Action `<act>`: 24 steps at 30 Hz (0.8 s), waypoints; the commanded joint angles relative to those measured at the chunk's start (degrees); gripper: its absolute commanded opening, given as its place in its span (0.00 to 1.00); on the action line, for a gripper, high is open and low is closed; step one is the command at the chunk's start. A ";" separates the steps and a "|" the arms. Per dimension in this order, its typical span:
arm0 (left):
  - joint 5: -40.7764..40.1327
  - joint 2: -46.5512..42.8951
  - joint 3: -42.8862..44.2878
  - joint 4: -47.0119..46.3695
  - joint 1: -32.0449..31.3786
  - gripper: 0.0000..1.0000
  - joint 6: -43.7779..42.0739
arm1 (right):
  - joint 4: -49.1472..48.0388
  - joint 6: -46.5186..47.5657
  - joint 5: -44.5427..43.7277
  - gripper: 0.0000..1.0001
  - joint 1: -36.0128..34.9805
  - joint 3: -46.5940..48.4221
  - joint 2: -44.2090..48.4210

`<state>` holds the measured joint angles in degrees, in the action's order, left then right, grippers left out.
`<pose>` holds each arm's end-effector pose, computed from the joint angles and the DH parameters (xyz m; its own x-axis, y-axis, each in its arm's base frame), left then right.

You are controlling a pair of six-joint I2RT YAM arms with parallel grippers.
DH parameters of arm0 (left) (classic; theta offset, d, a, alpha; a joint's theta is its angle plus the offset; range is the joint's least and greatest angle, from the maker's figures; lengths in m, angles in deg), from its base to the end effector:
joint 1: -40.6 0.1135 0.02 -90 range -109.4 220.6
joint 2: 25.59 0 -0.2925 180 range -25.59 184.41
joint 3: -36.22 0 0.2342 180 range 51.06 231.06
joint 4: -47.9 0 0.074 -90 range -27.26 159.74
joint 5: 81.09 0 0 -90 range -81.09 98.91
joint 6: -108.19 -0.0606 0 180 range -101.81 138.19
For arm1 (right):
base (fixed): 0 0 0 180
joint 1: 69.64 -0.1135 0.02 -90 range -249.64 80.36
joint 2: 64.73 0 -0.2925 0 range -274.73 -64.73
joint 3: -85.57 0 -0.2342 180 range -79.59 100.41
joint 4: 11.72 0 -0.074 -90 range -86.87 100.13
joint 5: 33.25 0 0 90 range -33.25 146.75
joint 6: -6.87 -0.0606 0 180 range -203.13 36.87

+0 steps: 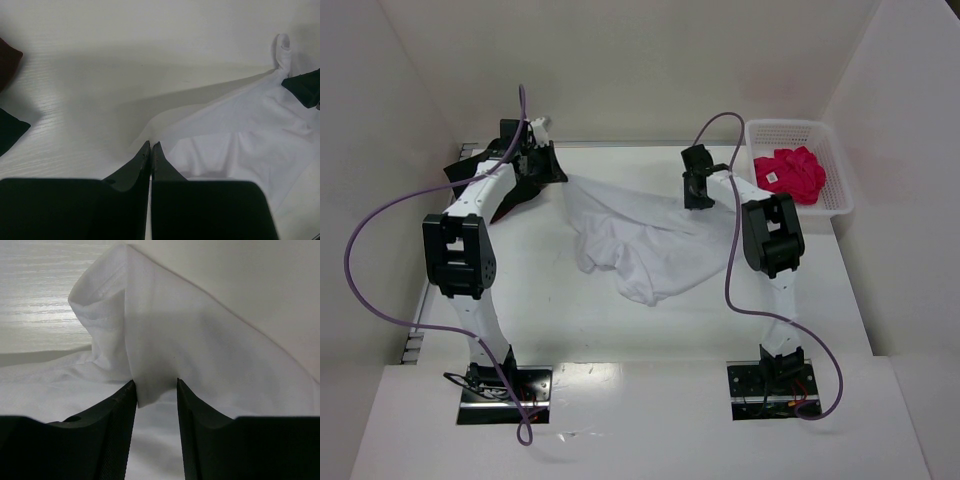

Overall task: Fold and stack the t-shirts
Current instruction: Flatten out the tshirt

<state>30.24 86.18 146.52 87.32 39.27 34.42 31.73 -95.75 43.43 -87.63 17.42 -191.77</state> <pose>0.4606 -0.0327 0.2937 -0.7112 -0.2439 -0.6593 0.1018 0.8923 -0.4399 0.4717 0.1385 0.1721 -0.8333 -0.0471 -0.5508 -0.0046 0.9969 -0.0783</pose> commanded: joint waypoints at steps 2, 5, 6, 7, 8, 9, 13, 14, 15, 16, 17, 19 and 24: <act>1.00 -0.42 -0.45 -0.32 0.89 0.00 -1.46 | -1.17 -0.47 -1.80 0.38 0.59 0.11 -0.05; 1.00 0.03 -0.45 -0.32 0.89 0.00 -1.46 | -1.18 -0.47 -1.80 0.37 0.59 -0.36 -0.57; 1.00 0.03 -0.45 -0.32 0.89 0.00 -1.46 | -1.18 -0.47 -1.80 0.33 0.59 0.11 -0.58; 1.00 0.03 -0.45 -0.32 0.89 0.00 -1.46 | -1.18 -0.47 -1.80 0.29 0.59 0.11 -1.17; 1.00 0.03 -0.45 -0.32 0.89 0.00 -1.46 | -1.18 -0.47 -1.80 0.24 0.59 0.11 -1.19; 1.00 0.03 -0.45 -0.32 0.89 0.00 -1.46 | -1.18 -0.47 -1.23 0.15 0.59 0.11 -1.19; 0.47 0.03 0.50 0.10 0.89 0.00 -1.46 | -2.23 -1.00 -1.18 0.00 0.59 0.11 -0.24; 0.47 0.03 0.60 0.21 1.31 0.00 -1.46 | -2.23 -1.00 -1.18 0.00 0.59 0.11 0.29; 0.05 -0.45 1.64 0.62 1.42 0.00 -1.46 | -2.23 -1.00 -2.22 0.00 0.59 1.36 1.64; -0.06 -0.58 2.28 0.73 1.84 0.00 -1.46 | -2.23 -1.00 -2.49 0.00 0.59 2.17 2.63; -0.35 -0.98 2.84 0.73 2.03 0.00 -1.46 | -2.23 -1.29 -3.18 0.00 0.93 2.79 3.52; -0.83 -1.90 5.04 1.26 3.01 0.00 -1.75 | -3.13 -1.53 -4.95 0.00 1.82 5.20 7.19; -1.90 -2.43 16.42 5.07 4.84 0.00 -3.58 | -0.82 -0.44 -3.47 0.00 5.77 18.18 11.55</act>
<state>29.61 86.18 151.95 91.05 42.16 33.23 32.64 -96.72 41.68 -85.36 23.20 -188.76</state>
